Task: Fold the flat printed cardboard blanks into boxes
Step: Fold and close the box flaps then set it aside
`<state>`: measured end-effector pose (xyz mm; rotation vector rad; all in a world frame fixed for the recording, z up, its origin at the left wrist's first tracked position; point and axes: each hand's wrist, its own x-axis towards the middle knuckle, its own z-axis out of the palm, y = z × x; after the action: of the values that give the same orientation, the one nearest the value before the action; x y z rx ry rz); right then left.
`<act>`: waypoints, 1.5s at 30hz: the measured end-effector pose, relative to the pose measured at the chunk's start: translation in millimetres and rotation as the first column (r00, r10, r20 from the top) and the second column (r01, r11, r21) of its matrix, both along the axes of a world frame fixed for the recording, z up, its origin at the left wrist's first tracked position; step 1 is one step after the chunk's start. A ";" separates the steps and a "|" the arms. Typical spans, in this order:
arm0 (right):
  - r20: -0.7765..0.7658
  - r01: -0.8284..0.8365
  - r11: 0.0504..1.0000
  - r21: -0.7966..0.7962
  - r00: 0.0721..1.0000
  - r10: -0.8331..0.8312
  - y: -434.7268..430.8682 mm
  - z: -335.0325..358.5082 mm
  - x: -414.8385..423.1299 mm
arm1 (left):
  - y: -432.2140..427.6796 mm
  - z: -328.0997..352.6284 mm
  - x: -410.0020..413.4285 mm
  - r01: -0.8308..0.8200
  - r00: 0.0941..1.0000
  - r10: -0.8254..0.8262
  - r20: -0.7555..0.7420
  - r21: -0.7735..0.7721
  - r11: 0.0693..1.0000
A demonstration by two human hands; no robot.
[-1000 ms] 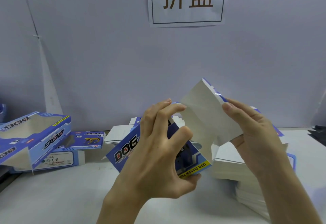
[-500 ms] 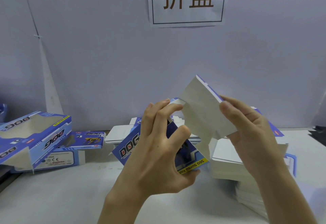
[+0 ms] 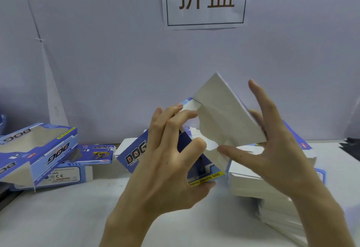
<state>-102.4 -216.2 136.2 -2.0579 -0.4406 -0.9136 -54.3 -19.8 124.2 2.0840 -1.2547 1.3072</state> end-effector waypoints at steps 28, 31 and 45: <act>0.035 -0.193 0.971 0.139 0.981 0.190 42.9 0.7 1.9 | 2.0 -1.6 -1.9 0.111 0.993 -0.115 -0.004 -0.226 0.968; -0.109 -0.254 0.967 0.000 0.962 0.252 33.1 2.6 -2.1 | 2.6 -0.2 -5.5 0.117 0.988 -0.138 -0.065 -0.257 0.959; 0.054 -0.282 0.910 0.304 0.959 0.279 14.4 -7.7 10.9 | 30.5 6.2 8.3 0.217 0.589 -0.565 -0.577 -0.561 0.799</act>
<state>-91.5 -201.8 128.5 -1.6537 -0.5463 -0.7640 -46.0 10.7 130.5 1.5698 -0.8682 0.3854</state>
